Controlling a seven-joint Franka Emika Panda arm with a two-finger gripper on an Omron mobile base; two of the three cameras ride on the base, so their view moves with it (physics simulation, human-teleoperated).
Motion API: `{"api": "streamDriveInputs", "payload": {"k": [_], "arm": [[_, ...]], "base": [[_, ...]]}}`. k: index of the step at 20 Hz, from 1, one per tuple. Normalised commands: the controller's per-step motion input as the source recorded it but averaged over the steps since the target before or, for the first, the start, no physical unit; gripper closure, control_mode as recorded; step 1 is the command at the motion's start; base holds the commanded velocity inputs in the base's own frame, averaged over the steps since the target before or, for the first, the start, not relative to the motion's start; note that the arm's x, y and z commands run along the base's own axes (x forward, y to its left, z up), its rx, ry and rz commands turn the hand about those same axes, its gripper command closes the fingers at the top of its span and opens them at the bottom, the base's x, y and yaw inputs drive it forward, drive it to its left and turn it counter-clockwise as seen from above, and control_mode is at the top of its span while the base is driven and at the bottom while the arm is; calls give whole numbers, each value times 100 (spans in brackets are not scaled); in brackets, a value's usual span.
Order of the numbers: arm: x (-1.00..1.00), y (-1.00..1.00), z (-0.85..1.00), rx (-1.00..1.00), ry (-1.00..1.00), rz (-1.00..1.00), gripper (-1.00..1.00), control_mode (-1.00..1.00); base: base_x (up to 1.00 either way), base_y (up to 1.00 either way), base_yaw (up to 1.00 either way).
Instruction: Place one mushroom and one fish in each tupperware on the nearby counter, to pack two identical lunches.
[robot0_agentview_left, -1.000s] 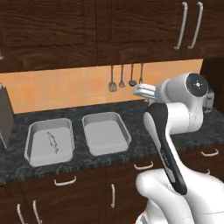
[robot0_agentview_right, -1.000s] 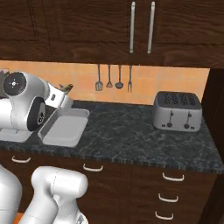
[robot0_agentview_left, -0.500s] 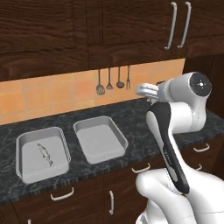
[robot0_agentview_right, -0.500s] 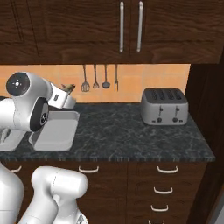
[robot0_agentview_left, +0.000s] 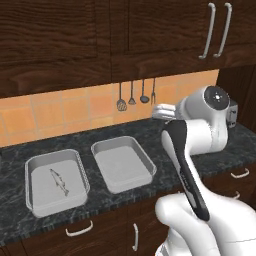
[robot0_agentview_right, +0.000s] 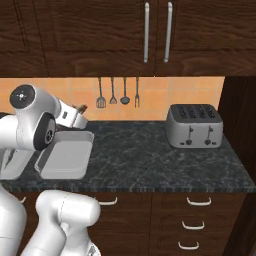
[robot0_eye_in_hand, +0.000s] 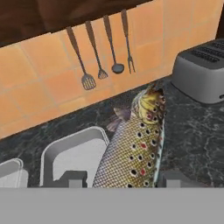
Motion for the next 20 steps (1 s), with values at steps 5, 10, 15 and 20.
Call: {"api": "streamDriveInputs", "payload": {"k": [5, 10, 15, 20], "arm": [[0, 31, -94, -16, 32, 1, 100, -100], [34, 62, -60, -10, 42, 2, 100, -100], [46, 43, -61, -3, 36, 8, 100, -100], [56, 37, -56, -3, 34, 5, 100, -100]], "base": [[0, 0, 0], [0, 0, 0], [0, 0, 0], [0, 0, 0]]}}
